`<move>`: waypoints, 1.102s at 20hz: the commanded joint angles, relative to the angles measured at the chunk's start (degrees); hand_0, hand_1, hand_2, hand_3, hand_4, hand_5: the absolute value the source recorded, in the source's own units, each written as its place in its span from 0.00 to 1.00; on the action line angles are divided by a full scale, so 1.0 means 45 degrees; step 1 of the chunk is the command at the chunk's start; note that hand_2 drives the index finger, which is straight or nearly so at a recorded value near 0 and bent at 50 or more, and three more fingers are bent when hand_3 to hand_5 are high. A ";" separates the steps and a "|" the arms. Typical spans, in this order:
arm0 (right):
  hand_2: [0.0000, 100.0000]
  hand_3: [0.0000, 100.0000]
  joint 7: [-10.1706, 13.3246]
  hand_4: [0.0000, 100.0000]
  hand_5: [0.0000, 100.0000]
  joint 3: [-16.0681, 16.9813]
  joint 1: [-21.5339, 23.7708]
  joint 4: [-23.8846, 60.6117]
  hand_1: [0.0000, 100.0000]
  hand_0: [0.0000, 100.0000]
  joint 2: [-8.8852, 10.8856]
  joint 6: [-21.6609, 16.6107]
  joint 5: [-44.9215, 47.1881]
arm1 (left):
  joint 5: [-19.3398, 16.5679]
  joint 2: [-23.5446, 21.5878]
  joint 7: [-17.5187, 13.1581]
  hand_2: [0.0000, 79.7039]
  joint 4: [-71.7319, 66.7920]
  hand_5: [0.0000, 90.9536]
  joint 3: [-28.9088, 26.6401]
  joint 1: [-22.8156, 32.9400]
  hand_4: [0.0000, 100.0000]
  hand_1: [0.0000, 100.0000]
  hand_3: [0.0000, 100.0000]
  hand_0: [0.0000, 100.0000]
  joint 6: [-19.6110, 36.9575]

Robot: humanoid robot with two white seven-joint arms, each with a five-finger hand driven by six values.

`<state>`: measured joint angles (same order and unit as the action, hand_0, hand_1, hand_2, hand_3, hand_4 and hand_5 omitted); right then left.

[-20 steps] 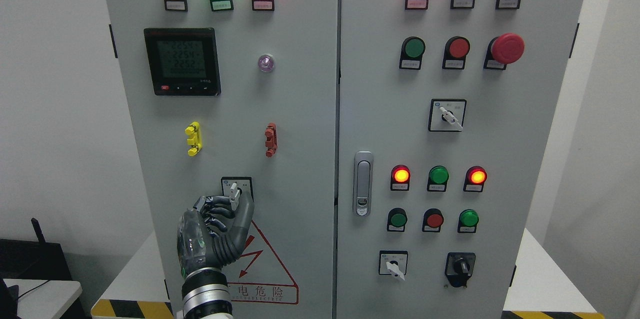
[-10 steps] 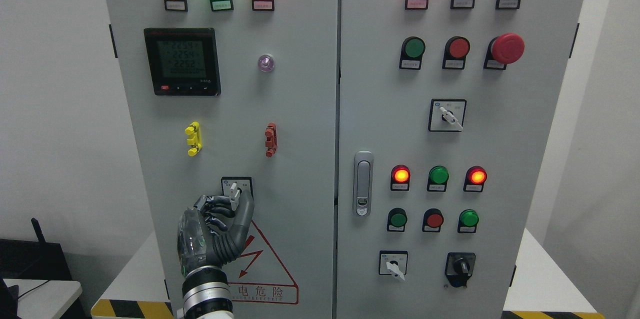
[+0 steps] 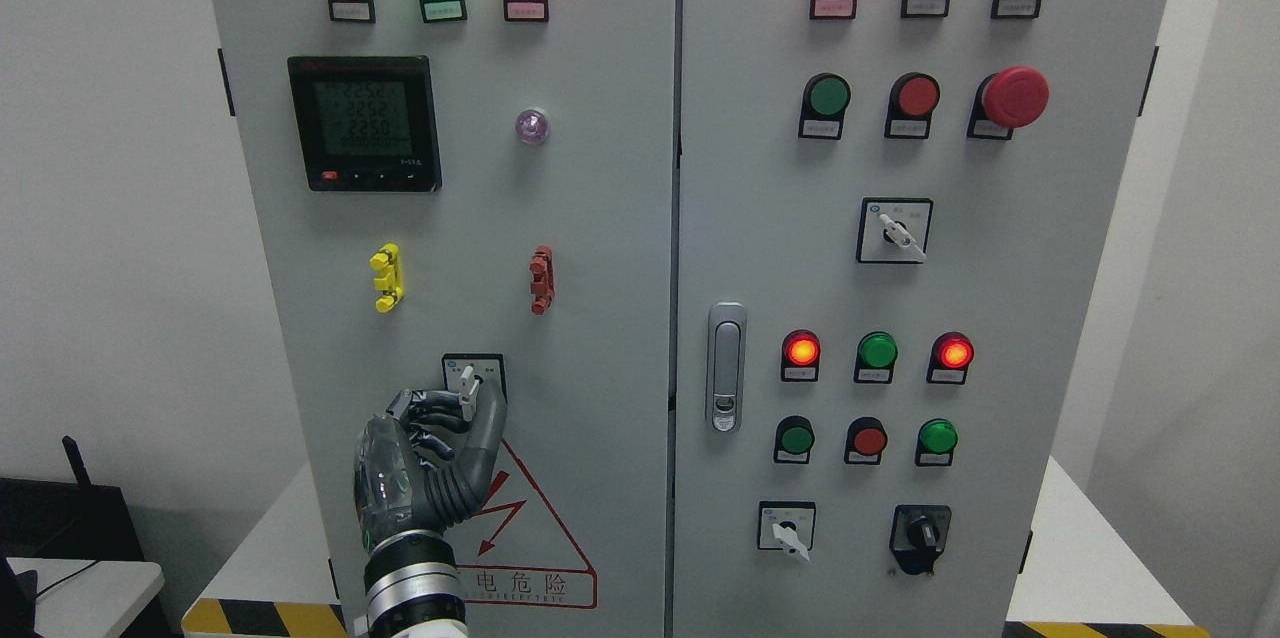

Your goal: Turn on light switch 1

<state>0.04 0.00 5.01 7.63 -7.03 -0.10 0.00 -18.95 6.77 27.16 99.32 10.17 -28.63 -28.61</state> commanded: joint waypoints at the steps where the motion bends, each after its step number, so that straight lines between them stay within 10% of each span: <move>1: 0.00 0.00 0.0011 0.00 0.00 -0.0254 0.0000 0.0003 0.39 0.12 0.0000 0.0002 0.0332 | 0.0032 -0.0002 0.0018 0.52 -0.0041 0.90 0.0006 -0.0006 0.82 0.39 0.70 0.21 -0.0009; 22: 0.00 0.00 0.0011 0.00 0.00 -0.0254 0.0000 0.0003 0.39 0.12 0.0000 0.0002 0.0332 | -0.0046 -0.0002 -0.0079 0.47 -0.0119 0.90 0.0045 -0.0006 0.82 0.32 0.67 0.37 -0.0009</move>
<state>0.04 0.00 5.01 7.63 -7.03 -0.10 0.00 -19.01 6.77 26.99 99.00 10.28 -28.65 -28.61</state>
